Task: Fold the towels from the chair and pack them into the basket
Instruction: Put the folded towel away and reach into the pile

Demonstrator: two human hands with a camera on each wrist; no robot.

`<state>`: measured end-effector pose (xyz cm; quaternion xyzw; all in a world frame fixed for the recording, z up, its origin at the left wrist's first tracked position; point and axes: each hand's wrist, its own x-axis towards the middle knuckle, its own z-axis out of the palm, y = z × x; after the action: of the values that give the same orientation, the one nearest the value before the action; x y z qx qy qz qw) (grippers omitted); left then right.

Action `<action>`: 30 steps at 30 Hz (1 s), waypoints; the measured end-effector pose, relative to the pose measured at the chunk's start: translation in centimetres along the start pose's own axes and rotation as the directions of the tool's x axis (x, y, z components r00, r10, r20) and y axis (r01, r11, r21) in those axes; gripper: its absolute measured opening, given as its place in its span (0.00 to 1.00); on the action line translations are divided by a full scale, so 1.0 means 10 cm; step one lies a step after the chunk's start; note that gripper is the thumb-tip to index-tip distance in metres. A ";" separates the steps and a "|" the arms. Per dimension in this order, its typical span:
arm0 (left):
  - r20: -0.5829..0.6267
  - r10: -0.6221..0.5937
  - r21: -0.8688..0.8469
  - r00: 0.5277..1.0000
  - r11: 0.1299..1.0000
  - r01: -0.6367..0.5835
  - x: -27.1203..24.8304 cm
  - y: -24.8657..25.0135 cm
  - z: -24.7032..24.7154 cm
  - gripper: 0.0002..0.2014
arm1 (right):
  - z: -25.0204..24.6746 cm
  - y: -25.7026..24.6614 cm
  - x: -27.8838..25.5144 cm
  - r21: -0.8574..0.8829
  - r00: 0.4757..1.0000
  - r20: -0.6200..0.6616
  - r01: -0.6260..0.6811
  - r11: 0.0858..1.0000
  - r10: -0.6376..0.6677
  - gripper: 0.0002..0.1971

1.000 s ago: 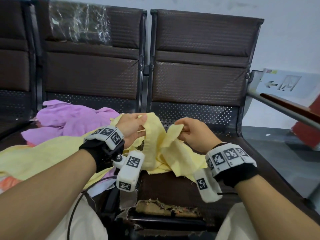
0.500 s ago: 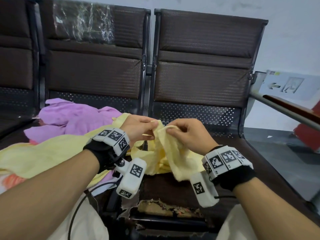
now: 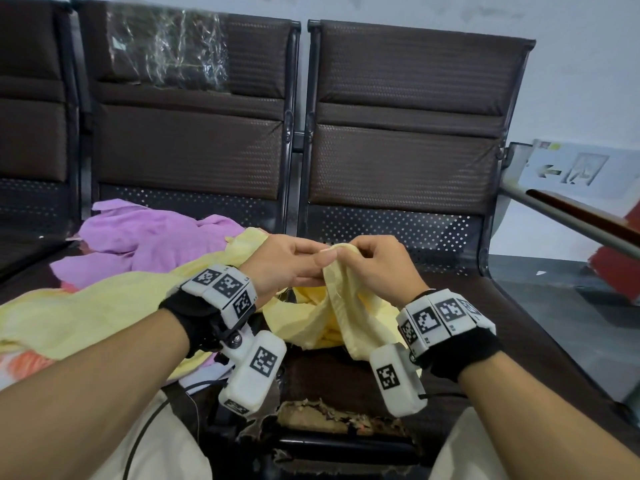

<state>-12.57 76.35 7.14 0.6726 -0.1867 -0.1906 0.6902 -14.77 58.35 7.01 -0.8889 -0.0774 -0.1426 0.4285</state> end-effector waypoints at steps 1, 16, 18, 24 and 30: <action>-0.023 0.019 0.030 1.000 0.999 -0.019 0.00 -0.01 0.00 0.17 | 0.00 0.00 0.00 0.002 1.000 0.001 0.006 1.000 -0.006 0.09; -0.484 0.202 0.131 0.851 0.979 -0.158 -0.01 0.10 -0.29 0.12 | -0.35 0.10 -0.21 -0.433 0.979 0.161 0.183 0.883 -0.124 0.17; -0.560 0.174 0.073 0.810 0.984 -0.161 -0.06 0.13 -0.40 0.14 | -0.44 0.15 -0.29 -0.546 0.965 0.249 0.211 0.810 -0.084 0.14; -0.645 0.119 0.039 0.755 0.992 -0.123 -0.24 0.09 -0.68 0.16 | -0.48 0.30 -0.58 -0.837 0.893 0.355 0.172 0.519 0.277 0.19; -0.659 0.195 0.296 0.726 0.955 0.012 -0.32 0.04 -0.78 0.13 | -0.68 0.26 -0.65 -0.578 0.920 0.268 -0.083 0.811 0.285 0.15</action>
<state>-11.31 84.67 7.38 0.7757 0.0212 0.1324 0.6167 -21.55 51.34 7.01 -0.9887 -0.0180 0.0407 0.1430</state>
